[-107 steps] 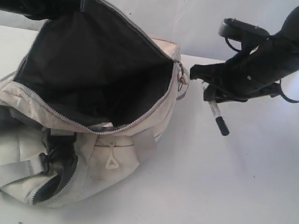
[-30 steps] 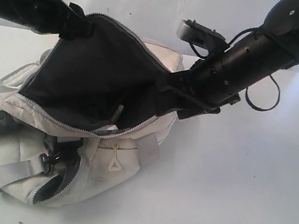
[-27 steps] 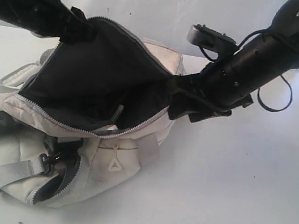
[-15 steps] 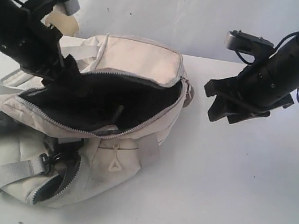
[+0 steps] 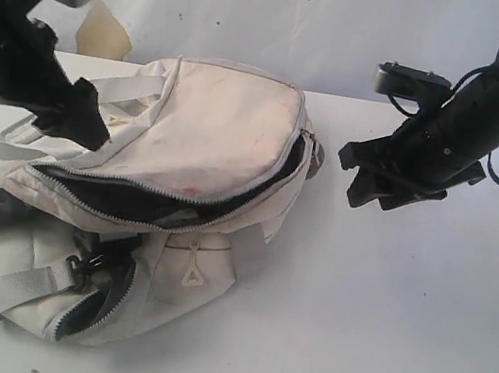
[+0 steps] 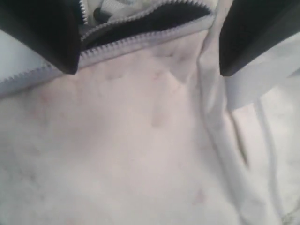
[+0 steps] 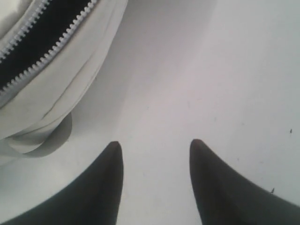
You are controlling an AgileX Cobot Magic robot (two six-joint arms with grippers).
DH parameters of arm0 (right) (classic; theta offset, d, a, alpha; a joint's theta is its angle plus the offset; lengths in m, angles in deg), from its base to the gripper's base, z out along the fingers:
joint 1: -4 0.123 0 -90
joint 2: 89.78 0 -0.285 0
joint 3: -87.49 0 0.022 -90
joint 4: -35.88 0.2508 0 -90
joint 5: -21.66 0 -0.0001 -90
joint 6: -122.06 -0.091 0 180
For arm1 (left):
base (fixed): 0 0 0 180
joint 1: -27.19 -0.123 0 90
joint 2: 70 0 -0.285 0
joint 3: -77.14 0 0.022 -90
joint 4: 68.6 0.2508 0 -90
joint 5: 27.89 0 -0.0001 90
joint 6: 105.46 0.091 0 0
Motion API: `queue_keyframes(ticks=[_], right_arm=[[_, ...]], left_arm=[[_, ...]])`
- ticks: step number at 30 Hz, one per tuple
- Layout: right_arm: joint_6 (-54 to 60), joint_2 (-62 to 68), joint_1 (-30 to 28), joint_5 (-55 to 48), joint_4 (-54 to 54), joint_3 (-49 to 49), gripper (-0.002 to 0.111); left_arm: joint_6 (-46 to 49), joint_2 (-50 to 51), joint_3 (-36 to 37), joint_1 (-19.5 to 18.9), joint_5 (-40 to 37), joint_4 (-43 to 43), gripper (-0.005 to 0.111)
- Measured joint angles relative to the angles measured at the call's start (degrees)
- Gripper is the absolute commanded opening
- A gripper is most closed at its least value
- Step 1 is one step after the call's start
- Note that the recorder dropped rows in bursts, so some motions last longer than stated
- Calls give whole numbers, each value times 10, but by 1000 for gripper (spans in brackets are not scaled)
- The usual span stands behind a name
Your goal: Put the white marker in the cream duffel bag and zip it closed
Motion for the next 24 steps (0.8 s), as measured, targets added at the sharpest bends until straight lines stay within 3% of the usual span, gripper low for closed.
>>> queue_keyframes(ticks=[3, 8, 11, 15, 20, 24], right_arm=[[-1, 0, 0, 10, 0, 0, 39], [-8, 0, 0, 16, 0, 0, 38], [-32, 2, 0, 16, 0, -5, 38], [-47, 14, 0, 38, -1, -31, 53], [-46, 43, 0, 96, -2, -78, 58], [-46, 96, 0, 131, -2, -140, 58]], left_arm=[[-137, -18, -6, 0, -26, 90, 98], [-272, -17, -1, 0, -66, 186, 98], [-308, -6, 13, 0, -56, 203, 98], [-355, 23, 19, 0, -45, 205, 97], [-398, 48, 19, 0, -32, 205, 74], [-402, 69, 18, -1, -10, 198, 86]])
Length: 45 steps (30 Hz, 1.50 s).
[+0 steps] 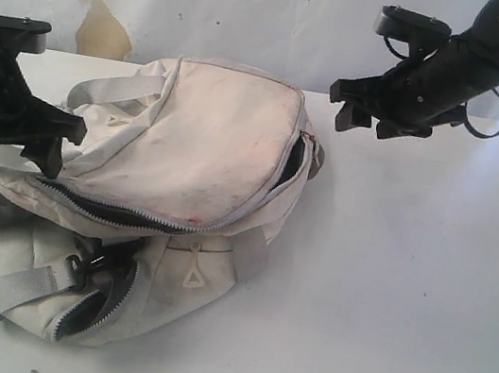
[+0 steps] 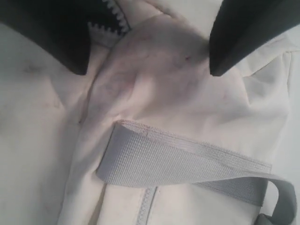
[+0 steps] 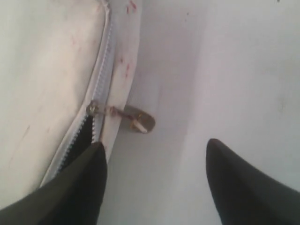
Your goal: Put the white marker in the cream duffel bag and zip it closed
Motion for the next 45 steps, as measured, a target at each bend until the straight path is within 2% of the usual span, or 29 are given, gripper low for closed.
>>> queue_keyframes(ticks=[3, 6, 9, 23, 28, 35, 41, 45], right_arm=[[0, 28, 0, 35, 17, -21, 58], [15, 52, 0, 32, 29, -49, 58], [26, 77, 0, 18, 36, -82, 58], [128, 157, 0, -11, 147, -189, 58], [140, 173, 0, -11, 151, -197, 58], [232, 198, 7, 7, 201, -197, 58], [247, 207, 16, 67, 217, -198, 58], [248, 219, 16, 85, 218, -198, 58]], left_arm=[[0, 4, -7, -10, 22, -26, 88], [48, 6, -10, -19, 31, -99, 88], [67, 6, -10, -19, 31, -129, 88], [71, 36, -11, -22, 18, -130, 88], [71, 52, -11, -22, 26, -126, 88], [65, 52, -11, -22, 49, -114, 88], [64, 75, -11, -22, 60, -115, 78], [71, 102, -11, -22, 71, -116, 58]])
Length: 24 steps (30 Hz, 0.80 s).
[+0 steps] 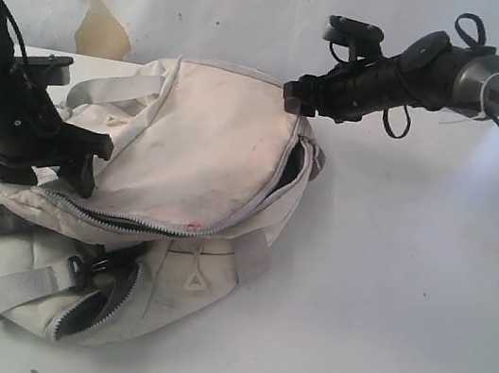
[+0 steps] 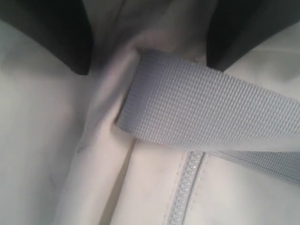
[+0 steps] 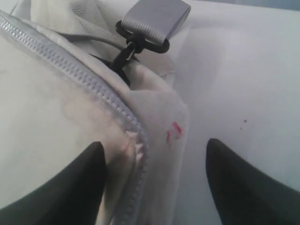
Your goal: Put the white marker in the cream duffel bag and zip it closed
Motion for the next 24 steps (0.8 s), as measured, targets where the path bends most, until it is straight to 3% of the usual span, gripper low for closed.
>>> queue_keyframes(ticks=[3, 8, 14, 24], right_arm=[[10, 3, 4, 6, 3, 0, 54], [41, 4, 17, 11, 10, 0, 33], [50, 6, 25, -3, 4, -1, 0], [-12, -9, 13, -54, -74, -3, 0]], left_arm=[[2, 7, 0, 0, 4, -2, 36], [18, 8, 0, 0, 10, -3, 0], [60, 8, 0, 0, 11, -1, 0], [68, 8, -60, 0, -49, 6, 0]])
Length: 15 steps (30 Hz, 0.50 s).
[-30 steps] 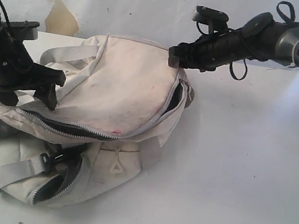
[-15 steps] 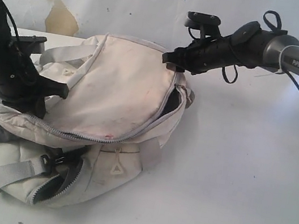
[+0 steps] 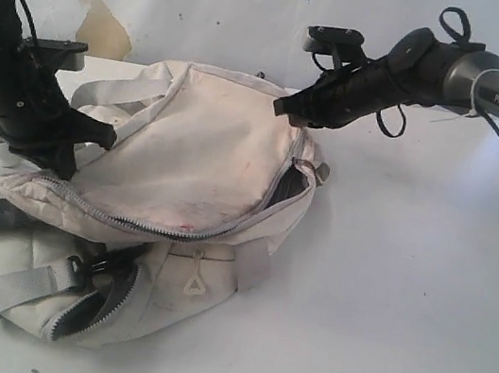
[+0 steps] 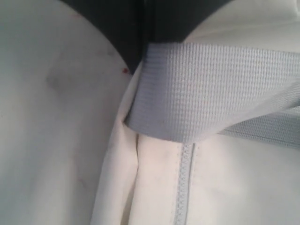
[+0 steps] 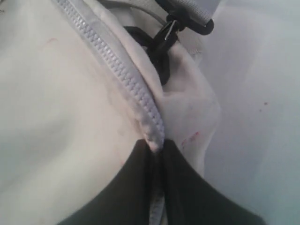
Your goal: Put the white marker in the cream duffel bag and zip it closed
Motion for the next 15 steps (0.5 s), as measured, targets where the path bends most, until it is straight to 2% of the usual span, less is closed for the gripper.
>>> queue_keyframes(ticks=[11, 15], right_arm=[[-200, -33, -44, -107, -109, 0, 0], [-237, -49, -55, -168, -136, 0, 0]], left_arm=[[5, 2, -110, 0, 0, -3, 0], [5, 5, -143, -6, 9, -26, 0]])
